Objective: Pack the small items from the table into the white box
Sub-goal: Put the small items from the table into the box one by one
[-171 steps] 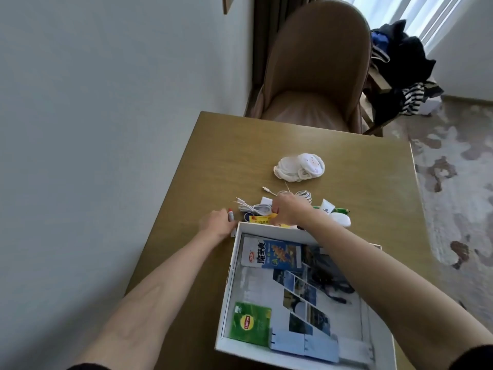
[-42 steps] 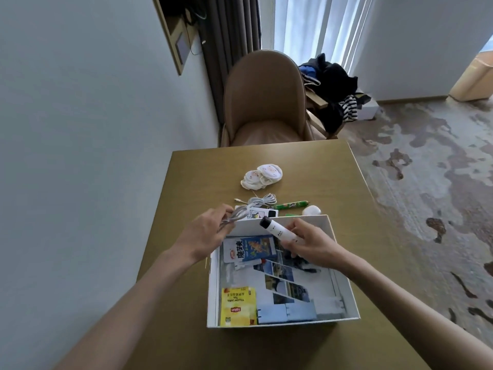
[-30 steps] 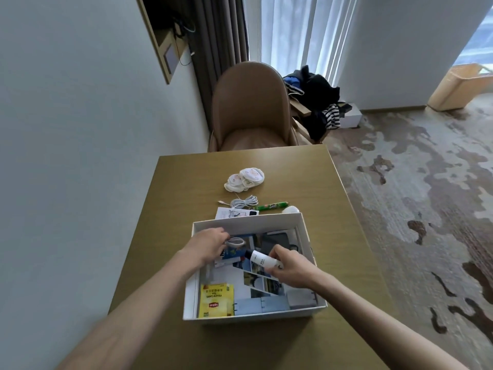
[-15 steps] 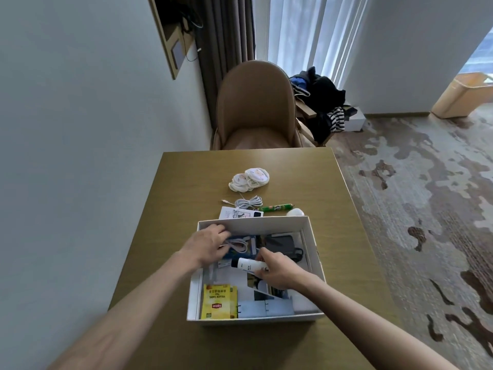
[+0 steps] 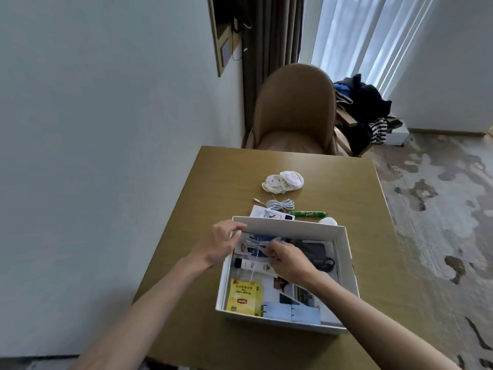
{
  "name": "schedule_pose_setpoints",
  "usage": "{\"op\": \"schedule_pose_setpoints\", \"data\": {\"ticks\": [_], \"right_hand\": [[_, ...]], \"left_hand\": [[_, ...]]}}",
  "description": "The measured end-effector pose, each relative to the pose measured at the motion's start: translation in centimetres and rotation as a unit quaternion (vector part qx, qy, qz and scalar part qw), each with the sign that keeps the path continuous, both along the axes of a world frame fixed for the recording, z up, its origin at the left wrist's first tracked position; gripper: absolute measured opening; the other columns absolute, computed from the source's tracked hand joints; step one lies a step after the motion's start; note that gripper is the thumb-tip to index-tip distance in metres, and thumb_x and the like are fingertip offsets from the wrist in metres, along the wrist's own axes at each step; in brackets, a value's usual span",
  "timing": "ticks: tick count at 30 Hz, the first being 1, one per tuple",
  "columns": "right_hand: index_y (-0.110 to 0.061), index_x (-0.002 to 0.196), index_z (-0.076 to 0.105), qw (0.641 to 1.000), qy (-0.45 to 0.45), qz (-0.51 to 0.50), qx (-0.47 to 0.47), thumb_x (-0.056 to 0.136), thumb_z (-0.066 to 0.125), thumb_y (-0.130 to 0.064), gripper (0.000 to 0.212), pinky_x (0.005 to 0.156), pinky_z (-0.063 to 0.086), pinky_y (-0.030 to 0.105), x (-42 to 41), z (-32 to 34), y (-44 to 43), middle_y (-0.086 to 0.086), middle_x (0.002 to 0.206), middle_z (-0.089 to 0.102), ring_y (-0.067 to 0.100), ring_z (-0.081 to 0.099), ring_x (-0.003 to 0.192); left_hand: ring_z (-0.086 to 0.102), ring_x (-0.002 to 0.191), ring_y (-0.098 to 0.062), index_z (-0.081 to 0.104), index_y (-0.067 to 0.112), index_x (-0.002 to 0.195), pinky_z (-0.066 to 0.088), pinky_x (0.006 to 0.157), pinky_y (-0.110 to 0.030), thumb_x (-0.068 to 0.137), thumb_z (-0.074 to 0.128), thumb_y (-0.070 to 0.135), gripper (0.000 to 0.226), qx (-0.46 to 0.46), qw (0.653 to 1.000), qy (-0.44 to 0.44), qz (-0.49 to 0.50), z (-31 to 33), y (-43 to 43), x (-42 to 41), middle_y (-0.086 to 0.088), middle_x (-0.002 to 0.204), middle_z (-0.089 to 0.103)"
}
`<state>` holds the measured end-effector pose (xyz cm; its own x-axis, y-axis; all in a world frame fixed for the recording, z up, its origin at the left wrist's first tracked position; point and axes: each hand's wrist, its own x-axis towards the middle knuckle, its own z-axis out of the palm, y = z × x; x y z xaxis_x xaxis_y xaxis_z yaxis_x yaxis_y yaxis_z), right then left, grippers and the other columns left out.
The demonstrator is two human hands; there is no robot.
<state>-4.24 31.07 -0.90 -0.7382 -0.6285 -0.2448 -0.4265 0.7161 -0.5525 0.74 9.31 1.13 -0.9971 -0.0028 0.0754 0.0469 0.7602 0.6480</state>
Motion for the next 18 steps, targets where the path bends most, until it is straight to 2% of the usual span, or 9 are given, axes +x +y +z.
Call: {"op": "schedule_pose_setpoints", "data": {"ticks": [5,9,12,14,18], "right_hand": [[-0.021,0.096,0.065,0.991,0.059,-0.100,-0.071,0.092,0.056,-0.022,0.010,0.075,0.054,0.034,-3.9,2.8,2.6,-0.004,0.095,0.069,0.015,0.062,0.083],[-0.017,0.095,0.065,0.982,0.080,-0.151,-0.079,0.092,0.056,-0.021,0.010,0.073,0.053,0.036,-7.5,4.1,3.1,0.000,0.093,0.071,0.020,0.063,0.082],[-0.014,0.094,0.064,0.981,0.072,-0.172,-0.053,0.092,0.056,-0.021,0.011,0.075,0.055,0.040,-10.2,3.7,3.0,0.005,0.094,0.071,0.025,0.064,0.083],[-0.013,0.096,0.064,0.982,0.055,-0.179,-0.014,0.090,0.055,-0.019,0.012,0.078,0.054,0.040,-12.2,3.0,3.1,0.005,0.097,0.071,0.027,0.065,0.087],[-0.016,0.117,0.062,0.985,0.002,-0.143,0.091,0.089,0.056,-0.011,0.029,0.091,0.051,0.039,-15.6,1.1,2.4,0.005,0.118,0.067,0.024,0.061,0.108]], "left_hand": [[0.059,0.090,0.003,0.065,0.021,0.108,0.053,0.073,-0.014,0.094,0.050,0.015,0.021,0.055,0.996,0.013,0.063,-0.7,-1.0,-1.4,0.012,0.100,0.062],[0.059,0.087,-0.003,0.066,0.014,0.107,0.047,0.068,-0.009,0.093,0.051,0.008,0.021,0.064,0.993,0.018,0.096,-0.2,-1.4,-4.4,0.002,0.103,0.065],[0.059,0.096,-0.013,0.064,0.013,0.109,0.047,0.072,-0.013,0.094,0.050,0.010,0.021,0.056,0.994,-0.036,0.084,-0.1,-1.5,-6.8,-0.002,0.107,0.063],[0.057,0.103,-0.013,0.061,0.017,0.115,0.051,0.081,-0.023,0.095,0.048,0.016,0.023,0.029,0.994,-0.096,0.051,-0.3,-1.4,-8.6,-0.001,0.115,0.060],[0.056,0.108,-0.016,0.057,0.019,0.121,0.049,0.090,-0.035,0.093,0.049,0.024,0.029,-0.048,0.984,-0.170,-0.021,-1.1,-0.9,-12.6,-0.002,0.122,0.060]]}}
